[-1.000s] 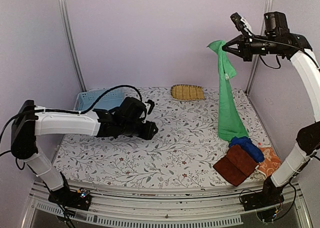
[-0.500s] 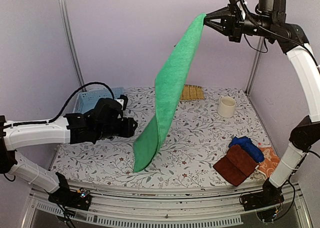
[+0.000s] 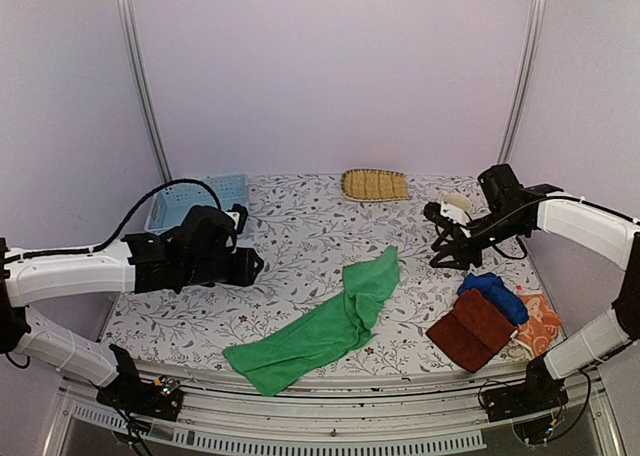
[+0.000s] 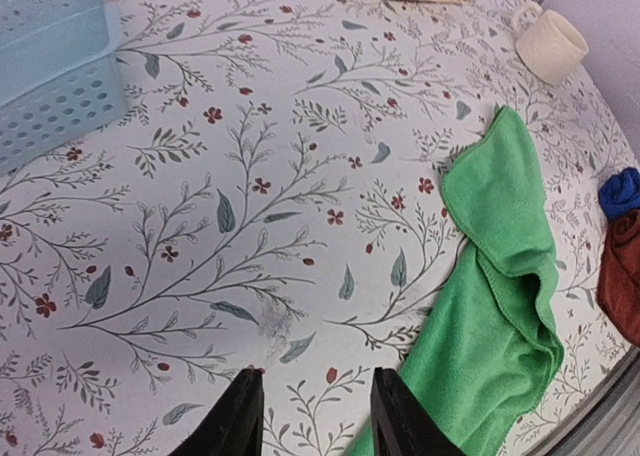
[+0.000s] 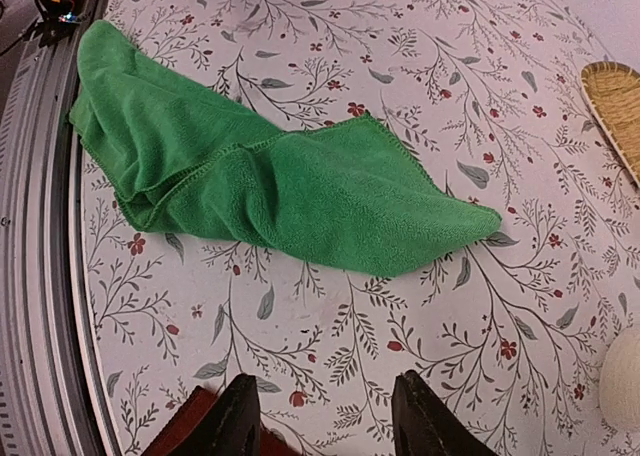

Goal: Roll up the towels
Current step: Place the towel at the center of the board, then pick up the towel from the center of the board.

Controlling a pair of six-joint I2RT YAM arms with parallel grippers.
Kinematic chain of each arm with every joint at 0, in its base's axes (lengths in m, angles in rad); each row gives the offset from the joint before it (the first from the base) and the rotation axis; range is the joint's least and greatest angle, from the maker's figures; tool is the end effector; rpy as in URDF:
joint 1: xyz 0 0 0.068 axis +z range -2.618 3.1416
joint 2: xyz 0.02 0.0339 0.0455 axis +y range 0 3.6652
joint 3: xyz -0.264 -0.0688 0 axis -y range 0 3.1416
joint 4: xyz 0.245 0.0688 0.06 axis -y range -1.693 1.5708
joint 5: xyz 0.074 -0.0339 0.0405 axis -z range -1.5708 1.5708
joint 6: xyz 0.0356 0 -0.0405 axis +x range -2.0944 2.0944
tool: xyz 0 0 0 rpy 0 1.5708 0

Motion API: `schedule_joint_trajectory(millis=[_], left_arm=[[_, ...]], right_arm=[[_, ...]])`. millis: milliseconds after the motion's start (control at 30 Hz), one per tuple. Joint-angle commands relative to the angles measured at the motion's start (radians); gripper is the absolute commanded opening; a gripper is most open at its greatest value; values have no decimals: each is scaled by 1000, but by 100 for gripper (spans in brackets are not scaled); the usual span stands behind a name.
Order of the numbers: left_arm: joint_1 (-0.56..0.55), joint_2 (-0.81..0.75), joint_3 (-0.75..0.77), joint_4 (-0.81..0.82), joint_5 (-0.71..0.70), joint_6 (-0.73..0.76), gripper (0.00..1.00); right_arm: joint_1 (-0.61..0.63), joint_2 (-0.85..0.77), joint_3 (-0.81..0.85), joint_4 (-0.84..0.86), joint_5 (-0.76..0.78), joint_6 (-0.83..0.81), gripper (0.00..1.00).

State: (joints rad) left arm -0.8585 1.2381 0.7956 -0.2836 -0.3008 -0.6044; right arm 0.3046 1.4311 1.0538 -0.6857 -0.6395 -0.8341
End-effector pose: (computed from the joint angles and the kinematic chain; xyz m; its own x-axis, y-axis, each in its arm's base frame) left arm 0.1790 -0.1911 0.2406 -0.6856 -0.0365 -0.7271 0.2291 0.9372 -0.2631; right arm 0.2636 0.1051 0.2508 -0.1768 -0.6786 -0.7129 -0.9651 0.2617 -0.0098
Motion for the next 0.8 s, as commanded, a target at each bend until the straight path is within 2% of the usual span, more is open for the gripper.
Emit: schedule_joint_trajectory(millis=[0, 133, 233, 367, 567, 667, 767], left_arm=[[-21, 27, 35, -30, 183, 74, 37], [-55, 83, 50, -4, 404, 132, 35], [-103, 153, 88, -62, 496, 137, 39], [-173, 208, 106, -136, 519, 124, 40], [-249, 215, 58, -157, 575, 125, 35], [-290, 222, 56, -177, 570, 139, 40], [-315, 242, 58, -193, 490, 140, 50]], right_arm=[[-8, -146, 30, -20, -8, -66, 49], [4, -28, 141, -11, -47, 143, 46], [54, 97, 274, -49, -19, 256, 46], [191, 224, 318, -35, 116, 289, 51], [289, 431, 416, -112, 124, 315, 58], [328, 474, 419, -122, 132, 308, 61], [358, 501, 414, -124, 135, 305, 63]])
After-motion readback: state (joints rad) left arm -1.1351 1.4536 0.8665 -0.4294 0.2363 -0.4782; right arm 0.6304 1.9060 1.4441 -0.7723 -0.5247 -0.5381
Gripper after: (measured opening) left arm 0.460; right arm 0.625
